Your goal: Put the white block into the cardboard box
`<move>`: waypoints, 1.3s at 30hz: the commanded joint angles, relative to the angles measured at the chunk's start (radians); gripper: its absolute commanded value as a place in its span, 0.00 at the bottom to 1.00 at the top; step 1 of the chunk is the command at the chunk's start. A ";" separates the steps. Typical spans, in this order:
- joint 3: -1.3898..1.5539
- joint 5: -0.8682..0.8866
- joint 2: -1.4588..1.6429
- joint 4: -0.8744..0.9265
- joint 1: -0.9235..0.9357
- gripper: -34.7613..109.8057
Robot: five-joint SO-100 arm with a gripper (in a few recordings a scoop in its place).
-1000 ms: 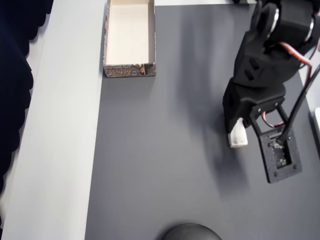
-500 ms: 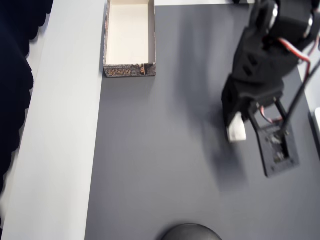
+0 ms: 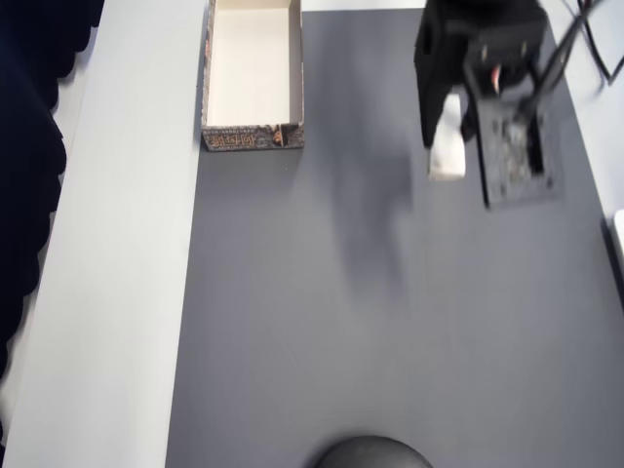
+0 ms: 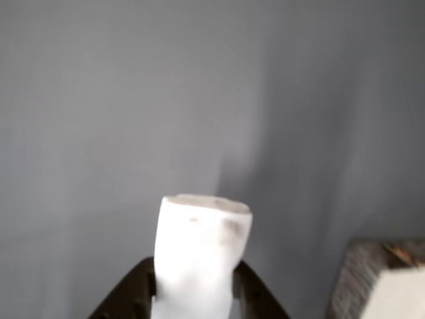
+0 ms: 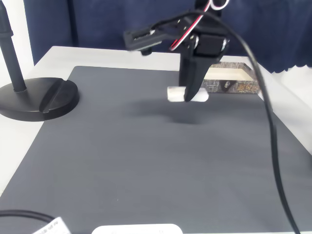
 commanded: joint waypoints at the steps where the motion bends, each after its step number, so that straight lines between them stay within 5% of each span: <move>1: 0.014 0.000 0.161 0.031 0.064 0.23; 12: 0.087 0.129 0.328 0.074 0.325 0.23; 39: -0.253 0.543 -0.138 -0.101 0.721 0.23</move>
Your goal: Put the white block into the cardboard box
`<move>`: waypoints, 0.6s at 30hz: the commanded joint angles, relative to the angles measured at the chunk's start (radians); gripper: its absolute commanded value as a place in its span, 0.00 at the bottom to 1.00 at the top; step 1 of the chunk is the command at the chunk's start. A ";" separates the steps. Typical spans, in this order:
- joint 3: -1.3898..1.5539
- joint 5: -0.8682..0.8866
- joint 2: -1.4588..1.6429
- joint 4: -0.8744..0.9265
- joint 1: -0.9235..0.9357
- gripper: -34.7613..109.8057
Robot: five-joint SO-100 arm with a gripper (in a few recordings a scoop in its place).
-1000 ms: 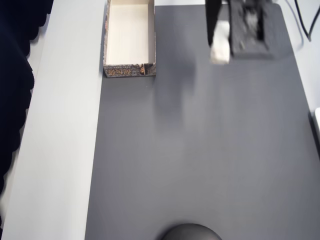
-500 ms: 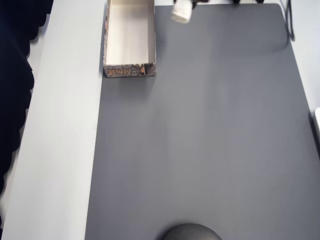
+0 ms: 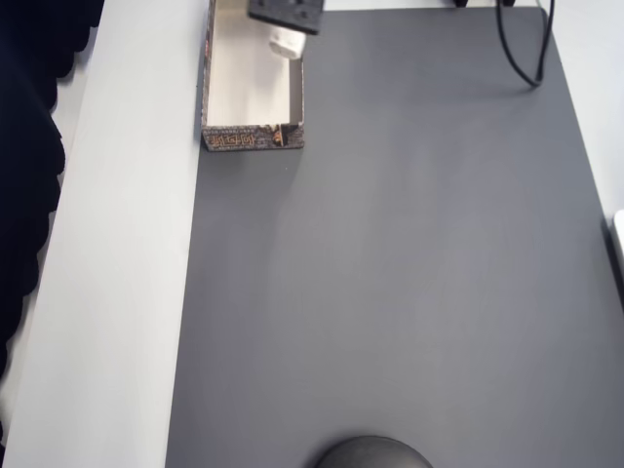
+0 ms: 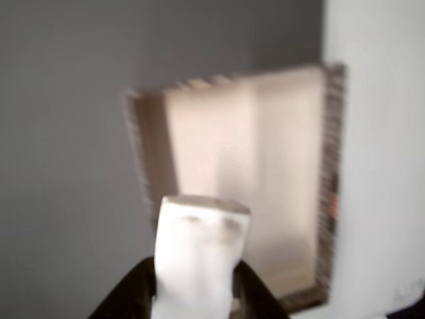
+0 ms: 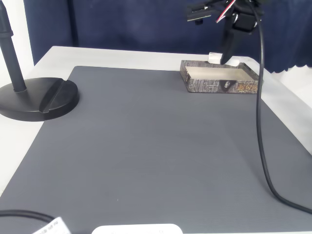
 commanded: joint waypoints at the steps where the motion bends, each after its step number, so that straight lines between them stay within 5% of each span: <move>1: -0.077 0.087 0.002 -0.044 0.057 0.23; 18: -0.153 0.276 -0.094 -0.083 0.040 0.23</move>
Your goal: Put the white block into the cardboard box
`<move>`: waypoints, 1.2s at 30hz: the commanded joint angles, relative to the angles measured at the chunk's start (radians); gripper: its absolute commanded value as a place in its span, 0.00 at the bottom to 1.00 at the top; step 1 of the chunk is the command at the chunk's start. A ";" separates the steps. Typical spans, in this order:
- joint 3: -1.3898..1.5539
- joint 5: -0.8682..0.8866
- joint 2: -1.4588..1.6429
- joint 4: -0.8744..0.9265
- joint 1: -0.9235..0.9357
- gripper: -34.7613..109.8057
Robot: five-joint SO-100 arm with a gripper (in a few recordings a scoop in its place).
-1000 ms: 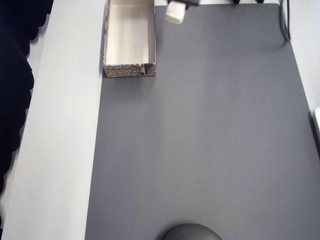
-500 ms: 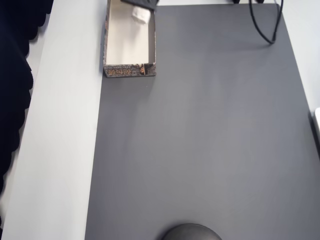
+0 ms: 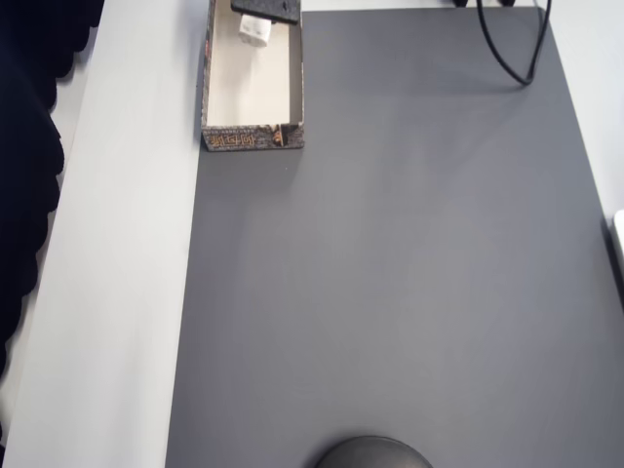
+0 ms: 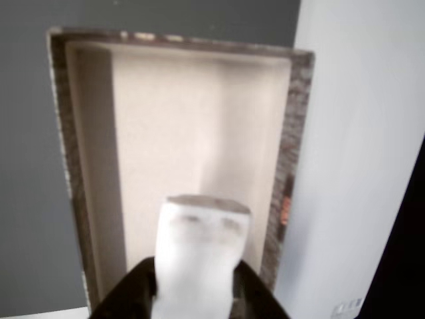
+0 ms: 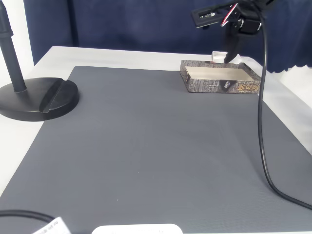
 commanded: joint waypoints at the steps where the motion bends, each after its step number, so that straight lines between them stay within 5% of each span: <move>1: -0.074 0.026 0.011 -0.011 -0.018 0.23; 36: -0.166 0.103 -0.187 -0.035 0.006 0.23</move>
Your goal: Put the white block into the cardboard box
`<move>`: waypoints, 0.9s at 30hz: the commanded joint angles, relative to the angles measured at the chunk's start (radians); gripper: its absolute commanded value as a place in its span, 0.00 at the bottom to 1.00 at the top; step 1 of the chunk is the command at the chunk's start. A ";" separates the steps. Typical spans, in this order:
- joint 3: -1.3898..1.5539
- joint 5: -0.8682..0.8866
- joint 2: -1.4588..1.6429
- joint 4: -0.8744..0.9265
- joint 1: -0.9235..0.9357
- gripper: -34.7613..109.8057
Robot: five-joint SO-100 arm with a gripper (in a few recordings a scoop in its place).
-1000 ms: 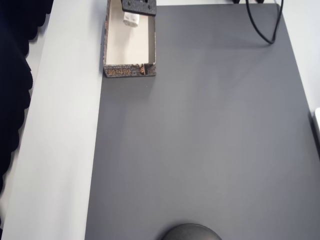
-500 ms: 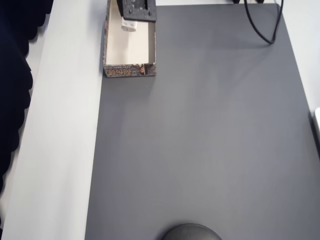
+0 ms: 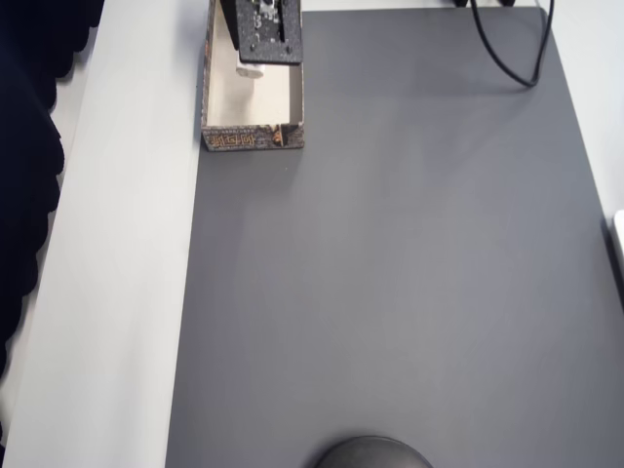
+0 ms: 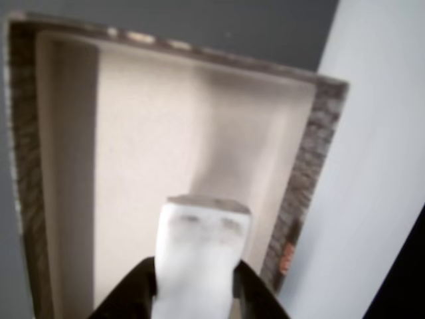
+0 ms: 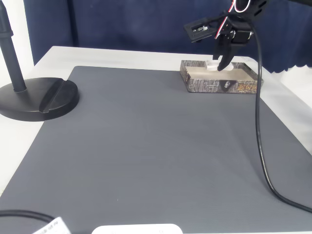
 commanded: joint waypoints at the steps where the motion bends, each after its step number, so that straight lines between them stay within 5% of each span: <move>1: -0.037 0.008 -0.008 -0.012 0.009 0.23; 27: -0.023 -0.046 -0.048 -0.069 0.011 0.23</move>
